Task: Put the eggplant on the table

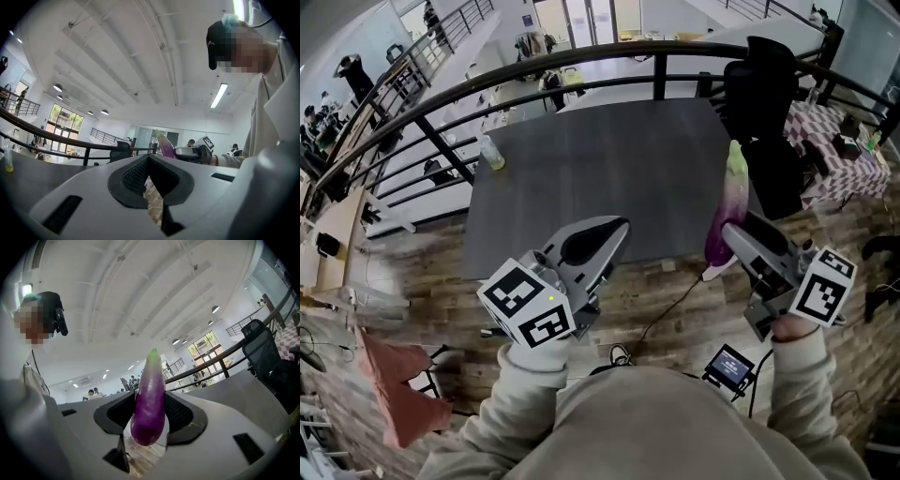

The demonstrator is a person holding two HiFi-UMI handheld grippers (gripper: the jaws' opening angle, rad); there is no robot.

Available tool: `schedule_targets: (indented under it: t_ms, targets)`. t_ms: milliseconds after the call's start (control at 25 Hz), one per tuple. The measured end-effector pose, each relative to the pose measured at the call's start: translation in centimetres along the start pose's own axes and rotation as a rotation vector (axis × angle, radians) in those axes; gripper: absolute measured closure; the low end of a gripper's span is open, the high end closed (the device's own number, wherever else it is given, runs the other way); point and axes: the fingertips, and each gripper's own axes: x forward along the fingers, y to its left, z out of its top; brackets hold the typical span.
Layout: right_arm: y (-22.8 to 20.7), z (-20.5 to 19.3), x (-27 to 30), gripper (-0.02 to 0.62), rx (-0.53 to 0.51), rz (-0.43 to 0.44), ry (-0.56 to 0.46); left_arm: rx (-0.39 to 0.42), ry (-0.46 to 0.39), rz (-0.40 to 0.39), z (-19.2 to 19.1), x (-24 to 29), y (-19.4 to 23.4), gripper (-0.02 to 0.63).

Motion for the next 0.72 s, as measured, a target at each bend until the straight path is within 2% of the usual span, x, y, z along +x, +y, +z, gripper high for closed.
schedule_targets:
  t_ms: [160,400,720]
  targets:
    - [-0.1,-0.2,2.9,0.385,0.012,-0.012,0.016,-0.002,0.01,-0.015,0.4,-0.8,2.5,0.607]
    - [-2.5,-0.1,6.7,0.385,0.041,-0.02,0.04,-0.033,0.002,-0.011,0.0,-0.7,6.8,0.607]
    - [-4.5,1.9,9.4,0.385,0.041,0.023,0.033,-0.027,-0.004,0.028,0.5,0.5,9.1,0.607]
